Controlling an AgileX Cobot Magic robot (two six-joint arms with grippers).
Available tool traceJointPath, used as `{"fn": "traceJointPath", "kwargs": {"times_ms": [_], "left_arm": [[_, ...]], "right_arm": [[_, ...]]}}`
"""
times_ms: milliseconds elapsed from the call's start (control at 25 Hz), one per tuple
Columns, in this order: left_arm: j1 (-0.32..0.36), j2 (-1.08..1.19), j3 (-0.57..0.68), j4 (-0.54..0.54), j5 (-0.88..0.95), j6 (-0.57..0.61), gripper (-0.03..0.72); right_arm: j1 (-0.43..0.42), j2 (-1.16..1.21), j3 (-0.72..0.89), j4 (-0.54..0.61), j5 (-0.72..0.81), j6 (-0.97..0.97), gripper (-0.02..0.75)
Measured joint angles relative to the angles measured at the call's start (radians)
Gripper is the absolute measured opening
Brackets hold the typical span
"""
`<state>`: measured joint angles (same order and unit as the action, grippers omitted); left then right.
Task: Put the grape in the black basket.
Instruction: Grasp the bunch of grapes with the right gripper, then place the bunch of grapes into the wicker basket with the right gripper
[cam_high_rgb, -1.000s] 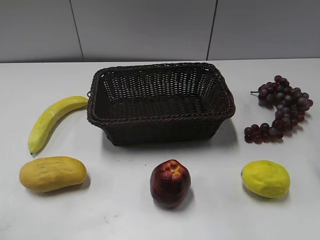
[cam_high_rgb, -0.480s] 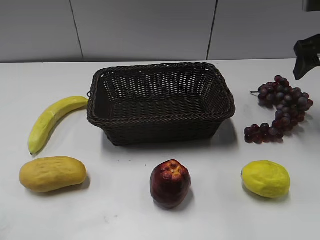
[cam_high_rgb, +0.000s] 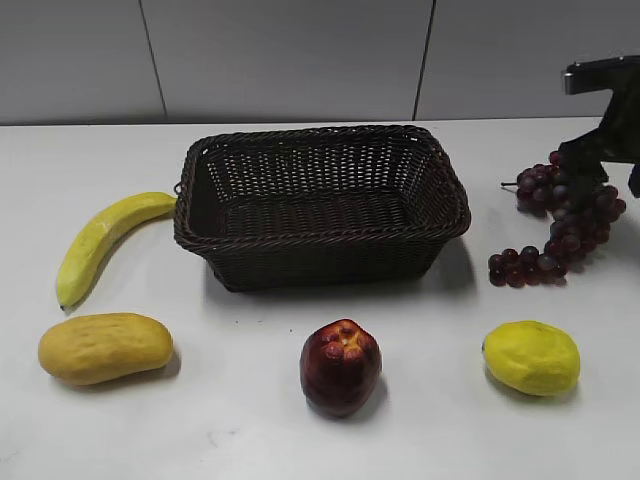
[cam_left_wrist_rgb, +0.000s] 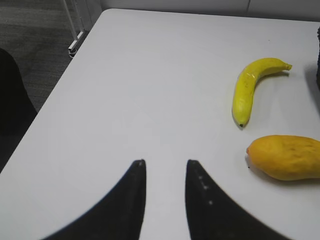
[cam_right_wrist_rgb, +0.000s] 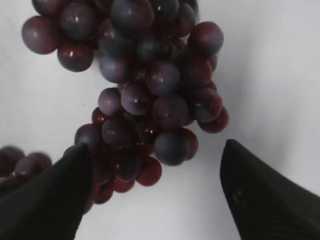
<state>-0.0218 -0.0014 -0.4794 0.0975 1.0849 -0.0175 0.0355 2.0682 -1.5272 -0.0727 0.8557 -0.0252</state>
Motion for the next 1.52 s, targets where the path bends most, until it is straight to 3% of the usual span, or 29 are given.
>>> {"fn": "traceJointPath", "kwargs": {"times_ms": [320, 440, 560, 640, 720, 1080, 1520], "left_arm": [[0.000, 0.000, 0.000, 0.000, 0.000, 0.000, 0.216], [0.000, 0.000, 0.000, 0.000, 0.000, 0.000, 0.216], [0.000, 0.000, 0.000, 0.000, 0.000, 0.000, 0.216], [0.000, 0.000, 0.000, 0.000, 0.000, 0.000, 0.216], [0.000, 0.000, 0.000, 0.000, 0.000, 0.000, 0.216], [0.000, 0.000, 0.000, 0.000, 0.000, 0.000, 0.216], [0.000, 0.000, 0.000, 0.000, 0.000, 0.000, 0.216]], "right_arm": [[0.000, 0.086, -0.011, 0.002, -0.088, 0.000, 0.596], [0.000, 0.094, -0.011, 0.002, -0.115, 0.001, 0.559], [0.000, 0.094, -0.011, -0.001, -0.122, 0.001, 0.417], [0.000, 0.094, -0.011, -0.007, -0.122, 0.001, 0.244], [0.000, 0.094, -0.015, -0.010, -0.124, 0.001, 0.147], [0.000, 0.021, -0.020, -0.013, -0.099, 0.025, 0.111], [0.009, -0.268, -0.065, -0.009, -0.081, 0.011, 0.099]]}}
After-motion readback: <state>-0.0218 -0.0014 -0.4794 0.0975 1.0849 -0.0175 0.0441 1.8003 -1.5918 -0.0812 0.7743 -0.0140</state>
